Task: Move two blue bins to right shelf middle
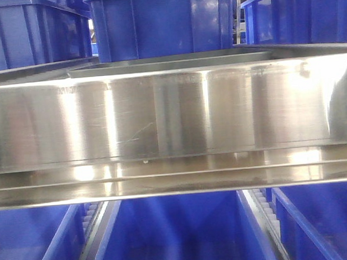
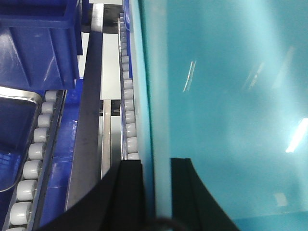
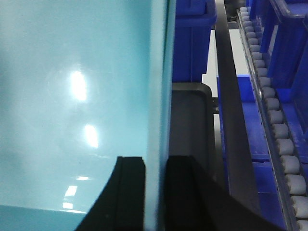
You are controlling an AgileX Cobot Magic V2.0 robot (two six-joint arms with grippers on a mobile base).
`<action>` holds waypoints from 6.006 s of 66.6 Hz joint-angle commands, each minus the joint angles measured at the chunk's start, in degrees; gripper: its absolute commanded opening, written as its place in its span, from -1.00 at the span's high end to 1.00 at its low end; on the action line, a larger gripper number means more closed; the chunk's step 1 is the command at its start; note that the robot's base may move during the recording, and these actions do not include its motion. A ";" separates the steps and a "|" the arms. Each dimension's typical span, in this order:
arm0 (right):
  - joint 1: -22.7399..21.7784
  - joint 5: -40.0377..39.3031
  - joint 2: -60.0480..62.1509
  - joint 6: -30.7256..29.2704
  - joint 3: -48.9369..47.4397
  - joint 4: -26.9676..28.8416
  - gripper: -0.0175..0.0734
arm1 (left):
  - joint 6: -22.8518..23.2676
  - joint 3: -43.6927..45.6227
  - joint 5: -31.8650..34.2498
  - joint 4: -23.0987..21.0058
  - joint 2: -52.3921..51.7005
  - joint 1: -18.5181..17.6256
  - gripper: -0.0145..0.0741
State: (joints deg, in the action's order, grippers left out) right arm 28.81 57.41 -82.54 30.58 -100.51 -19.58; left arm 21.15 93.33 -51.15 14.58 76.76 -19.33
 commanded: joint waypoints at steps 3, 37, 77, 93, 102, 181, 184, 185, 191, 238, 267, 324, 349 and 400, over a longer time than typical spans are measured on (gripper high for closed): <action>-0.14 -5.22 1.15 -0.37 -1.12 0.00 0.98 | -0.09 0.99 5.74 0.31 -0.97 0.22 0.92; -0.14 -5.34 1.15 -0.37 -1.12 0.00 0.98 | -0.09 0.99 8.61 0.31 1.87 0.22 0.92; -0.14 -5.34 1.15 -0.37 -1.12 0.00 0.98 | -0.09 0.99 8.61 0.31 2.23 0.22 0.92; -0.14 -5.44 1.15 -0.37 -1.12 0.00 0.98 | -0.09 0.99 8.61 0.31 2.23 0.22 0.92; -0.14 -5.44 1.15 -0.37 -1.12 0.00 0.98 | -0.09 0.99 8.61 0.31 2.23 0.22 0.92; -0.14 -5.44 1.15 -0.37 -1.12 0.00 0.98 | -0.09 0.99 8.74 0.45 2.23 0.22 0.92; -0.14 -5.44 1.15 -0.37 -1.12 0.00 0.98 | -0.09 0.99 8.74 0.45 2.23 0.22 0.92; -0.14 -5.44 1.15 -0.37 -1.12 0.00 0.98 | -0.09 0.99 8.74 0.45 2.23 0.22 0.92; -0.14 -5.44 1.15 -0.37 -1.12 0.00 0.98 | -0.09 0.99 8.74 0.45 2.23 0.22 0.92; -0.14 -5.44 1.15 -0.37 -1.12 0.00 0.98 | -0.09 0.99 8.74 0.45 2.23 0.22 0.92; -0.14 -5.44 1.15 -0.37 -1.12 0.00 0.98 | -0.09 0.99 8.74 0.62 2.23 0.22 0.92; -0.14 -5.44 1.15 -0.37 -1.12 0.00 0.98 | -0.09 0.99 8.96 0.58 2.23 0.22 0.92; -0.14 -5.54 1.05 -0.37 -1.12 0.00 0.98 | -0.09 0.99 8.93 0.74 2.23 0.22 0.92; -0.14 -5.54 1.05 -0.37 -1.12 0.00 0.98 | -0.09 0.99 9.09 1.17 2.34 0.22 0.92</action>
State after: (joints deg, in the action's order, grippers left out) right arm 28.26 57.72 -82.61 30.58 -100.51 -20.79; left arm 21.03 93.37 -47.64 15.03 79.93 -19.33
